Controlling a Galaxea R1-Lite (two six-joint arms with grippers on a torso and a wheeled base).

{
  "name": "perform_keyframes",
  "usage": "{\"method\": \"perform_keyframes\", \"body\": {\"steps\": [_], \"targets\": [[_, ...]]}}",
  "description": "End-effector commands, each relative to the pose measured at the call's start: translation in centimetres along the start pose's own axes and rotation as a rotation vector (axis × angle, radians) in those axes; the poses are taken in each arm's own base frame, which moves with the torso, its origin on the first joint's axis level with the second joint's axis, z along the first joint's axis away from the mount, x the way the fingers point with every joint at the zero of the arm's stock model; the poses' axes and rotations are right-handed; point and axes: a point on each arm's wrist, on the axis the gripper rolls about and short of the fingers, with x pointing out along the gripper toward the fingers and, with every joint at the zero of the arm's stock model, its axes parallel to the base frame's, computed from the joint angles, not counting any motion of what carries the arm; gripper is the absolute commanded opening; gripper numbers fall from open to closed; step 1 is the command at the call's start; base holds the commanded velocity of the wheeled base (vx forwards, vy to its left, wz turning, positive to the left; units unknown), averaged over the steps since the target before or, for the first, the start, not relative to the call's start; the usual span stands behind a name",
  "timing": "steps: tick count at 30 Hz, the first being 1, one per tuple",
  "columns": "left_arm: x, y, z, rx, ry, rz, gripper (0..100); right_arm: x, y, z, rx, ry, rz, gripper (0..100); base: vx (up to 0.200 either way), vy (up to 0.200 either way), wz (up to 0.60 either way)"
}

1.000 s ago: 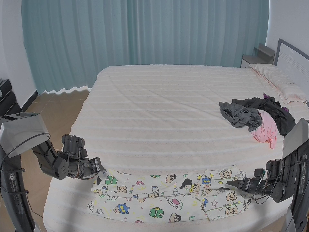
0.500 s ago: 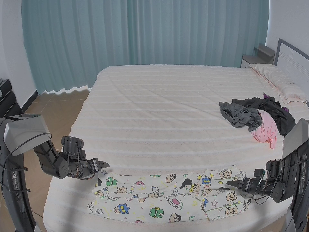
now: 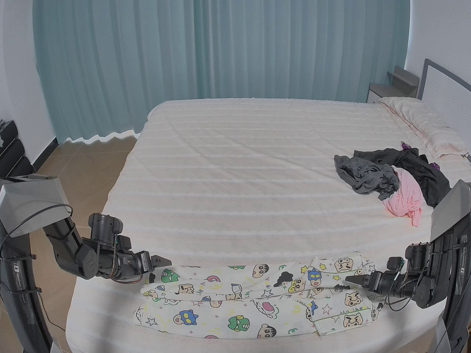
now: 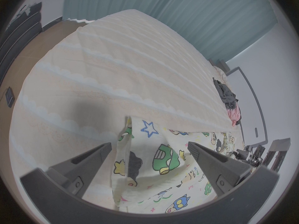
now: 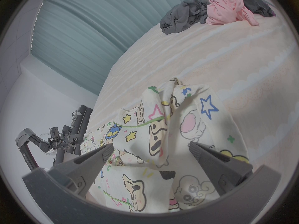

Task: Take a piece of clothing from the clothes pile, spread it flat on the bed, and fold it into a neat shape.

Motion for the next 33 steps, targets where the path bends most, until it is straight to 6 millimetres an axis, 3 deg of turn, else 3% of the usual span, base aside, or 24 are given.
{"method": "perform_keyframes", "body": {"steps": [1, 4, 5, 15, 26, 33], "targets": [[0.2, -0.4, -0.5, 0.021, 0.012, 0.004, 100, 0.0, 0.0, 0.1, -0.006, -0.008, 0.004, 100, 0.0, 0.0, 0.0], [0.7, -0.6, -0.8, 0.05, 0.01, 0.019, 100, 0.0, 0.0, 0.1, -0.006, -0.008, 0.004, 100, 0.0, 0.0, 0.0], [0.7, -0.6, -0.8, 0.05, 0.008, 0.022, 0, 0.0, 0.0, 0.1, -0.006, -0.008, 0.004, 100, 0.0, 0.0, 0.0], [0.4, -0.4, -0.7, 0.034, 0.001, 0.043, 0, 0.1, 0.0, 0.0, -0.004, -0.004, 0.002, 100, 0.0, 0.0, 0.0], [-1.5, -1.4, 0.5, 0.006, -0.072, 0.014, 0, 0.1, 0.0, 0.0, -0.004, -0.004, 0.002, 100, 0.0, 0.0, 0.0], [-1.4, -1.5, 0.9, -0.014, -0.085, 0.009, 0, 0.1, 0.0, 0.0, -0.004, -0.006, 0.003, 100, 0.0, 0.0, 0.0]]}}
